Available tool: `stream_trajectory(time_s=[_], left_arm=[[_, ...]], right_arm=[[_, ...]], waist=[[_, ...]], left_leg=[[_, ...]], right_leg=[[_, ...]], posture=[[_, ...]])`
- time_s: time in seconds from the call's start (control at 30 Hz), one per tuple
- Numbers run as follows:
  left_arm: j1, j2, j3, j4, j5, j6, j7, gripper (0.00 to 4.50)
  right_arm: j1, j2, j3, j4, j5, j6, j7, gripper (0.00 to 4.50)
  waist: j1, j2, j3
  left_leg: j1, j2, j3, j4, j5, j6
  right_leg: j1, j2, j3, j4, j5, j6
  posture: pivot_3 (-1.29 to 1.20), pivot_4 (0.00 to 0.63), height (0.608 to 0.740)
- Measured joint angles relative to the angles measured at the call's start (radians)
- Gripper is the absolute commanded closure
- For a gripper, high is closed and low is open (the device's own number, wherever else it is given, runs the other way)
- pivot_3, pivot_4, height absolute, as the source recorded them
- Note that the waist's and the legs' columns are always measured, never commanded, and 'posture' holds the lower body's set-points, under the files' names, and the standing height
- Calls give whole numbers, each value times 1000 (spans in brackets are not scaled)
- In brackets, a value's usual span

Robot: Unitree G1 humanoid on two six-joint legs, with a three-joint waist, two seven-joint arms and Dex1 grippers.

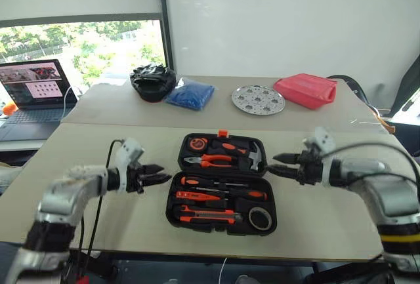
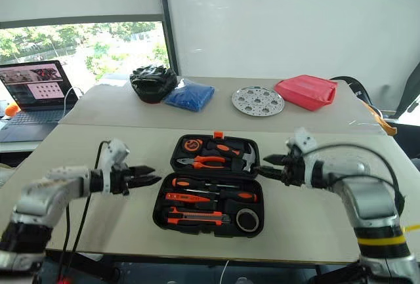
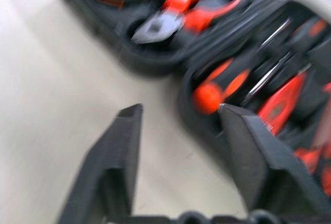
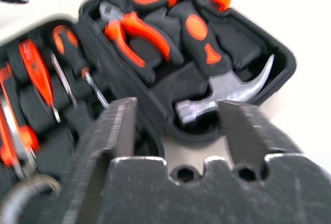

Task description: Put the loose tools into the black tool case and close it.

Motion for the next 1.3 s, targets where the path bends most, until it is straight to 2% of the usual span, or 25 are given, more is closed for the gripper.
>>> stream_trajectory(time_s=[0.07,0.17,0.27,0.57,0.7,0.73,0.83,0.9,0.93,0.97,1.0,1.1,1.2,1.3], left_arm=[[-70,4,-37,34,16,70,31,492],[-174,-79,-60,148,42,151,119,492],[-249,-153,-80,257,73,196,197,492],[-309,-235,-90,404,126,204,297,492],[-309,-237,-90,406,133,203,302,409],[-309,-238,-90,406,135,203,304,666],[-309,-247,-88,407,143,200,311,1389],[-309,-262,-83,406,141,199,310,2098],[-309,-270,-77,406,139,200,310,2590],[-309,-274,-74,405,136,201,310,2852],[-309,-278,-72,404,131,204,310,3362],[-309,-283,-48,399,131,204,327,4362],[-291,-289,-21,384,128,201,335,4443],[-230,-298,36,341,102,153,330,4443]], right_arm=[[-71,-3,20,24,2,155,-40,402],[-173,73,29,112,12,340,-112,402],[-231,113,62,200,-10,390,-180,402],[-295,174,81,395,-80,376,-307,402],[-297,175,103,404,-82,370,-313,1366],[-297,175,109,405,-81,369,-314,1835],[-300,187,114,405,-80,361,-316,2765],[-301,197,118,407,-81,352,-318,3408],[-302,201,121,408,-81,348,-319,3883],[-304,205,122,408,-81,346,-320,4145],[-308,206,122,413,-82,346,-324,4486],[-311,208,121,419,-82,346,-326,4500],[-308,209,114,416,-78,344,-325,4500],[-230,197,78,345,-54,255,-277,4500]], waist=[[1,0,0],[3,0,0],[3,0,0],[1,0,0],[0,0,0],[0,0,0],[0,0,0],[1,0,0],[2,0,0],[2,0,0],[2,0,0],[2,0,0],[1,0,0],[0,0,0]], left_leg=[[0,0,0,-1,0,0],[-3,0,0,0,0,0],[-6,-1,-1,0,0,0],[-7,-1,0,-1,0,0],[-7,-1,0,-1,0,0],[-7,-1,0,-1,0,0],[-6,-1,0,-1,0,0],[-5,-1,0,0,1,-1],[-5,-1,-1,0,1,-2],[-4,-1,-1,0,1,-2],[-3,-1,-1,0,2,-3],[-2,-2,-1,0,2,-4],[-1,-2,-1,0,2,-4],[-3,-1,-1,0,2,-4]], right_leg=[[0,0,0,-1,0,0],[-2,0,0,-1,0,0],[-4,0,-1,-1,0,0],[-6,-1,-1,3,0,0],[-6,-1,-1,2,0,0],[-6,-1,-1,2,0,0],[-5,-1,-1,2,0,0],[-4,-1,-1,1,0,0],[-4,-1,-1,1,0,0],[-3,-1,-1,1,0,0],[-3,-1,-1,2,0,0],[-1,-1,0,3,0,0],[-1,-1,0,4,0,0],[-3,-1,0,4,0,0]], posture=[[0,150,740],[0,150,740],[0,150,740],[0,150,740],[0,150,740],[0,150,740],[0,150,740],[0,150,740],[0,150,740],[0,150,740],[0,150,740],[0,150,740],[0,150,740],[0,150,740]])
